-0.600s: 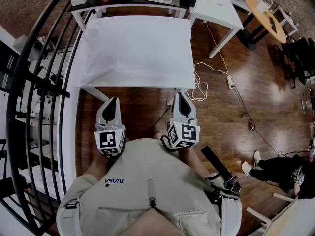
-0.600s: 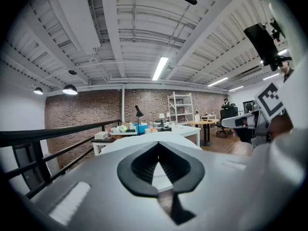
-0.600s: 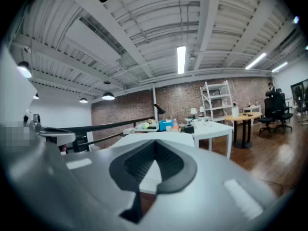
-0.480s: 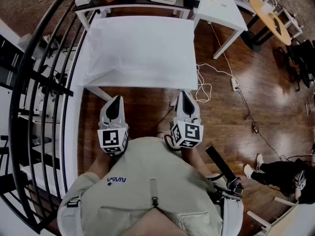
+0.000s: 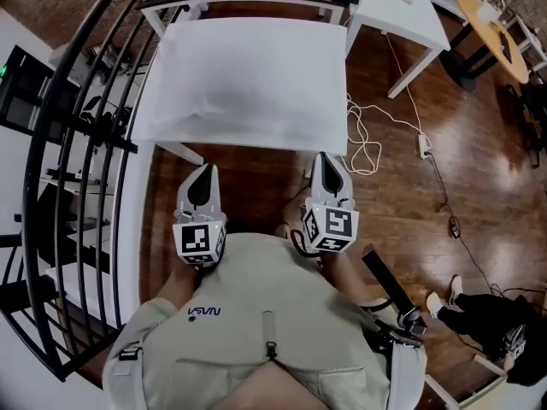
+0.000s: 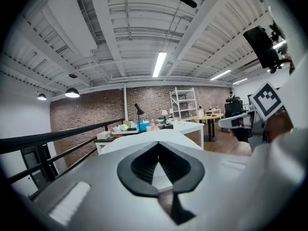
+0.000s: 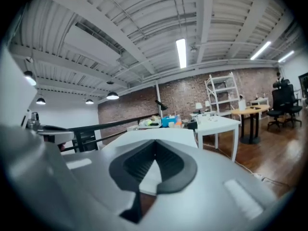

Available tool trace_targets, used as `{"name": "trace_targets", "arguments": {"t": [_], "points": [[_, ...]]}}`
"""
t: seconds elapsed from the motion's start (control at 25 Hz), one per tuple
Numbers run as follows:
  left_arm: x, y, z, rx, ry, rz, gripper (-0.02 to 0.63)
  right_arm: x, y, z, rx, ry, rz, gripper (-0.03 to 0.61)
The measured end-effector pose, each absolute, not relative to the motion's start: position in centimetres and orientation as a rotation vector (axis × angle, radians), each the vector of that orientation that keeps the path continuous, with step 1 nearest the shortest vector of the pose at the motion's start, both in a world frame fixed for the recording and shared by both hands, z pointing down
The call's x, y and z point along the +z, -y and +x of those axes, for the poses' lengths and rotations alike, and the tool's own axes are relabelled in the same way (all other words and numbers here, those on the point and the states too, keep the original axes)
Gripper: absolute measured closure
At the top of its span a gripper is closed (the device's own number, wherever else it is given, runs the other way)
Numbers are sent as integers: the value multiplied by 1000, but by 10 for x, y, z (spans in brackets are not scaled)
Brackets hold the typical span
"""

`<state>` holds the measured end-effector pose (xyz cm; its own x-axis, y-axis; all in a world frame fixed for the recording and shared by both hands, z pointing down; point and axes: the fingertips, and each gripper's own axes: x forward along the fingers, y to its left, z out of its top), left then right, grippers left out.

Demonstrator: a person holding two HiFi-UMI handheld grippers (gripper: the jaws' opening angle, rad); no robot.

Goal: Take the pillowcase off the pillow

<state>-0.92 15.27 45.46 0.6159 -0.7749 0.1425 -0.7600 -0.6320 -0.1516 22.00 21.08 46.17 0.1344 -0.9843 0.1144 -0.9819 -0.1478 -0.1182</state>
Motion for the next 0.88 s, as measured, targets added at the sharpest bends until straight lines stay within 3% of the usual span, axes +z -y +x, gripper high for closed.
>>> {"name": "trace_targets", "arguments": {"t": [0.12,0.24,0.6,0.88], "points": [[463,-141,-20,-340,-1359,-2751,597,470,-197,216,-283,-2058,-2354,569],[469,-117,-21,-355,-1355,-2762,545,480,-173,212,-320,-2099,-2344,490],[484,1,-26,-396,-1195,-2857,489,480,-77,190,-342,-2154,-2485,403],[499,78,-16,-472,-978,-2938,362,496,-24,190,-455,-2108,-2673,347]]}}
